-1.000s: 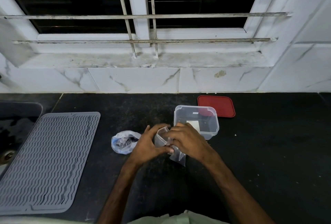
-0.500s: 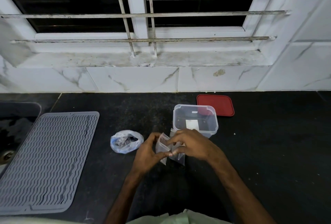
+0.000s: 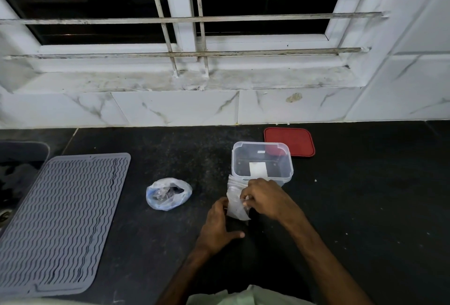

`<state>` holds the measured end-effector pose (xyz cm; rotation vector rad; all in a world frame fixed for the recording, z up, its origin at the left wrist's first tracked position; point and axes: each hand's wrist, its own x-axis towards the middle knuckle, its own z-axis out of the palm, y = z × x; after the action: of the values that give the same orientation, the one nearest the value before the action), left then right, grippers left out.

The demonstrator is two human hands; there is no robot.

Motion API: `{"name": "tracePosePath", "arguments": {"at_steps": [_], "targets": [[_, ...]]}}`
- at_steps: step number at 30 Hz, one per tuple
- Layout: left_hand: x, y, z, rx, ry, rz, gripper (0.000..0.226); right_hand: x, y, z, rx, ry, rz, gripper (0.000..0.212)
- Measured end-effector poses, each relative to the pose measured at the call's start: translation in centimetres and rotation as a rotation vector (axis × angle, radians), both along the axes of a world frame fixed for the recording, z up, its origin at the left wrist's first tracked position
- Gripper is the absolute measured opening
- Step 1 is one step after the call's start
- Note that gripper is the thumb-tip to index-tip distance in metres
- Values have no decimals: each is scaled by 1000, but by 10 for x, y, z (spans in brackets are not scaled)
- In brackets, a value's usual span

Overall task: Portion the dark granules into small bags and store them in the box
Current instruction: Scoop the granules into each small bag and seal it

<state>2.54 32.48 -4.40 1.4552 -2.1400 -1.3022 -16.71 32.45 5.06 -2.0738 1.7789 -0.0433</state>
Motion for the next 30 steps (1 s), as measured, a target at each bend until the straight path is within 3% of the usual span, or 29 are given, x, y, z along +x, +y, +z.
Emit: {"name": "tracePosePath", "arguments": {"at_steps": [15,20,25,30], "targets": [[0,3,-8,-127,-242,-4,60,-4,16,-28,81,-184,-15,25],[-2,4,-6,-147,-233,3,52,-13,17,-25,112,-348,-2,34],[0,5,-4,-142,-210,11,49,-35,19,-19,37,-556,-199,28],[2,11,-4,-142,-224,-17,60,-57,33,-31,20,-444,-329,23]]}}
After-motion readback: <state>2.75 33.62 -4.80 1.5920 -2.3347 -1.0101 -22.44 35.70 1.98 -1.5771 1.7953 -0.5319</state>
